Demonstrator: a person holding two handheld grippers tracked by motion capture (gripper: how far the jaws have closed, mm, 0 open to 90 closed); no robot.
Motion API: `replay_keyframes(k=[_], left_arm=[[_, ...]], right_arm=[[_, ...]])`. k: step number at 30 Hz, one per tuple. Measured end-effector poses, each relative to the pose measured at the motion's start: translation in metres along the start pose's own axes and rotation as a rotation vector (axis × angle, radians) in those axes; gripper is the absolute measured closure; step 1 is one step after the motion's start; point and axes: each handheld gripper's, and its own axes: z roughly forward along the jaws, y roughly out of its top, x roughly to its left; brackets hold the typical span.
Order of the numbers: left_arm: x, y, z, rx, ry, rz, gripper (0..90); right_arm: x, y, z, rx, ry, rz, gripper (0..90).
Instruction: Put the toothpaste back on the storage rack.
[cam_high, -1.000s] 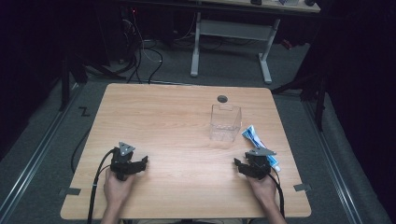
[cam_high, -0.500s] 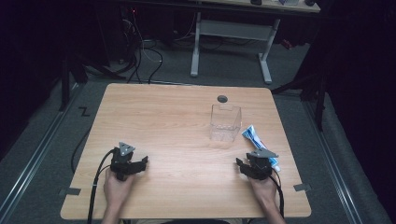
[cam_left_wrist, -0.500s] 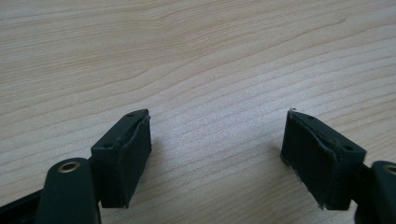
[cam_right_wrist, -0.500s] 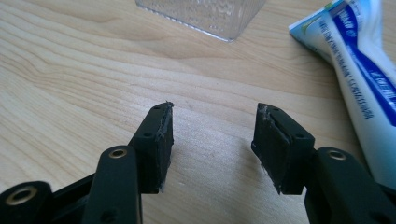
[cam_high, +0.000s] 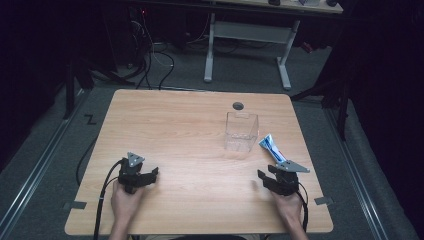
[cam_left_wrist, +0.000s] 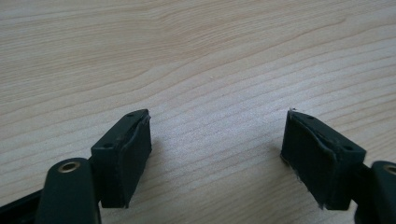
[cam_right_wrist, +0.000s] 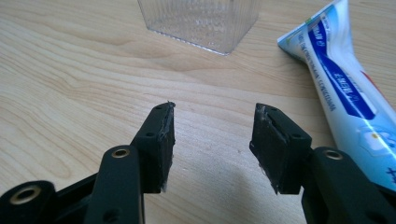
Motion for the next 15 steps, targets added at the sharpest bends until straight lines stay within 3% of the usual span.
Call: replay_keyframes(k=[15], left_arm=[[0.0, 0.0, 0.0, -0.002, -0.001, -0.005, 24.5]], right_arm=[[-0.02, -0.002, -0.02, -0.043, -0.019, 0.054, 49.6]])
